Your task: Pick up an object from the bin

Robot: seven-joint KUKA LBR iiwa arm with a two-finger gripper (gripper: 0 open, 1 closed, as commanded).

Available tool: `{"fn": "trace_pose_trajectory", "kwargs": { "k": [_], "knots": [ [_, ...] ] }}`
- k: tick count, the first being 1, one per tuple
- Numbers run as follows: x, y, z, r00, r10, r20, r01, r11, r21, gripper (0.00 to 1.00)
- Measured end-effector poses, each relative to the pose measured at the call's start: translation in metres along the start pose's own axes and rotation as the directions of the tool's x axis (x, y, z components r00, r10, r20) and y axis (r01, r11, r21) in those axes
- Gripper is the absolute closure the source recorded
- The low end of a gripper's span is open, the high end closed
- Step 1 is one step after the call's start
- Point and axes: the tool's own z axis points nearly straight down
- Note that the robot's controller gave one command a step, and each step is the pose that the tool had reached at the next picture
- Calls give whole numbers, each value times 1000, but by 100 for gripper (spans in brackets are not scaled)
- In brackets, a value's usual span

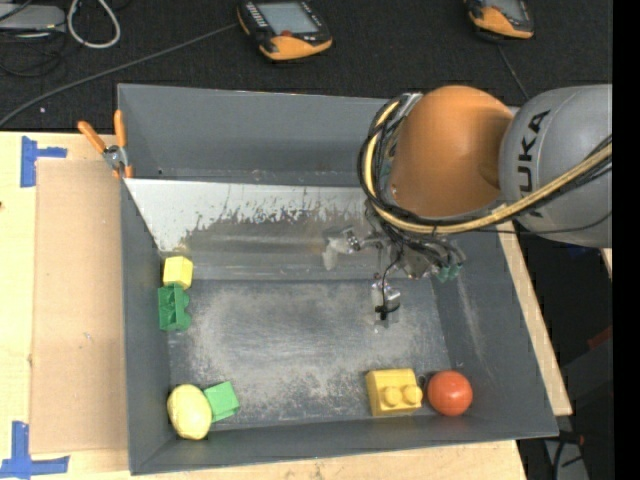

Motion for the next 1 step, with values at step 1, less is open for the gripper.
{"fn": "trace_pose_trajectory", "kwargs": {
  "k": [1],
  "knots": [
    [-11,3,-18,997,71,1,-71,997,1,0]
  ]
}}
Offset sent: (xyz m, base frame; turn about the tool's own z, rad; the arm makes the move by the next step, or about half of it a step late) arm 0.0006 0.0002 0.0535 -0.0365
